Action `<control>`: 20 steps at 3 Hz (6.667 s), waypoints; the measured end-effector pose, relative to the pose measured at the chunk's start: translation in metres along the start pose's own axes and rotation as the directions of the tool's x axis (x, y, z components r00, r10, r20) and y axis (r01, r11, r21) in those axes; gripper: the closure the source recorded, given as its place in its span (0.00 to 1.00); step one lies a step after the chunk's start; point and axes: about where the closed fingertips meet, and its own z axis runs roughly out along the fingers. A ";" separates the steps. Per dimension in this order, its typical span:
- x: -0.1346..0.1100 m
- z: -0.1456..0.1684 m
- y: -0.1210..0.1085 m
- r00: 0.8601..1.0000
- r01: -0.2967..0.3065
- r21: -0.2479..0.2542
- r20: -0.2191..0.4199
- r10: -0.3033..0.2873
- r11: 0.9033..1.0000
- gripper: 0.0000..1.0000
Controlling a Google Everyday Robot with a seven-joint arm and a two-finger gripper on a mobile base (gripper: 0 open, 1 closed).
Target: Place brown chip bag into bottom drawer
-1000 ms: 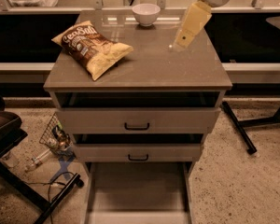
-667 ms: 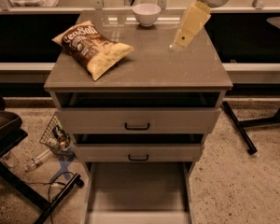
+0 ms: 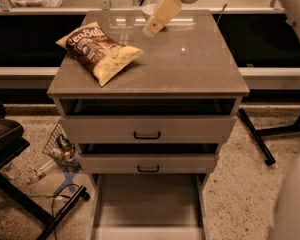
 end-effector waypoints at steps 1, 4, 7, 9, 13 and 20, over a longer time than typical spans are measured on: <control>-0.032 0.053 -0.026 0.983 -0.054 -0.005 0.173 0.054 0.999 0.00; -0.073 0.202 0.008 0.994 -0.081 -0.145 0.056 0.090 0.986 0.00; -0.050 0.257 0.065 0.981 -0.157 -0.267 -0.153 0.119 0.951 0.18; -0.041 0.268 0.077 0.972 -0.200 -0.314 -0.183 0.148 0.928 0.72; -0.043 0.127 0.045 0.976 -0.218 -0.175 -0.070 0.209 0.960 1.00; 0.219 -0.032 0.240 0.876 -0.482 -0.237 -0.098 0.473 0.843 1.00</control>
Offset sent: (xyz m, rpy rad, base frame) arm 0.1075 0.1081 -0.0259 0.3681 -0.0180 0.0580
